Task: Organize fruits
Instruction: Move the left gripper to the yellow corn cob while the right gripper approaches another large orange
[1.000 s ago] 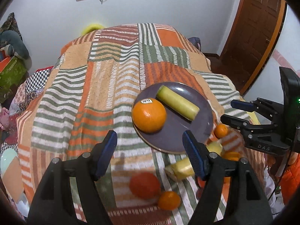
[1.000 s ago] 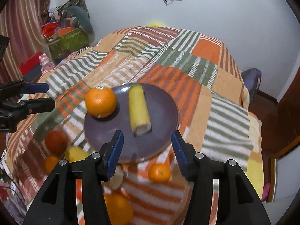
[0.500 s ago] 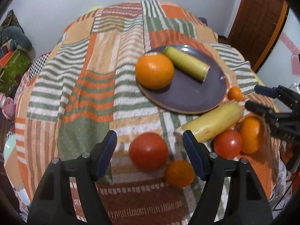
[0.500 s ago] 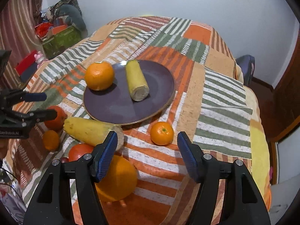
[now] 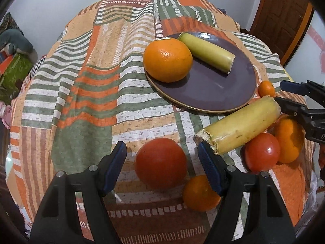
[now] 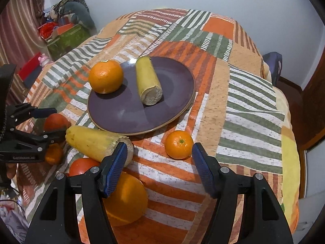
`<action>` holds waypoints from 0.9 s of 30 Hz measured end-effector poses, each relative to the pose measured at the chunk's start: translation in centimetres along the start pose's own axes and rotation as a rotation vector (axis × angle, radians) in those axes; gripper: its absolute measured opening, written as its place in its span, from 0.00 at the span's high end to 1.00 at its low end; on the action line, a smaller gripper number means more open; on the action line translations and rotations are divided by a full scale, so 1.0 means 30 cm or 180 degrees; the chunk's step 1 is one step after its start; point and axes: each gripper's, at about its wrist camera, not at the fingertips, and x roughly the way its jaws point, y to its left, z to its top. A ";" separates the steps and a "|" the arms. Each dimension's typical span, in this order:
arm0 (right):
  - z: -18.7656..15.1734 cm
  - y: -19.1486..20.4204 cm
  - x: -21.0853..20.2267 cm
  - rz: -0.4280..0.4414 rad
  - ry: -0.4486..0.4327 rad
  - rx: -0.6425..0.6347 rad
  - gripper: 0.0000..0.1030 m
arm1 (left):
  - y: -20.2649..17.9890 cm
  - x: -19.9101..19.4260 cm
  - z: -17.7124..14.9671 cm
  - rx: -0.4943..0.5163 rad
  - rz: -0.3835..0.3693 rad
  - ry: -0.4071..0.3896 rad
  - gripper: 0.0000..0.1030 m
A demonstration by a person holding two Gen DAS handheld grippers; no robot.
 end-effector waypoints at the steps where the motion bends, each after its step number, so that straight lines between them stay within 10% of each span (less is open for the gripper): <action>1: 0.001 0.002 -0.002 -0.0013 -0.0007 -0.0014 0.39 | 0.003 -0.001 0.000 -0.0021 -0.0020 0.0006 0.30; 27: 0.112 0.160 0.068 0.0435 -0.0038 -0.0089 0.46 | 0.018 -0.169 -0.052 -0.0041 -0.0255 -0.0266 0.40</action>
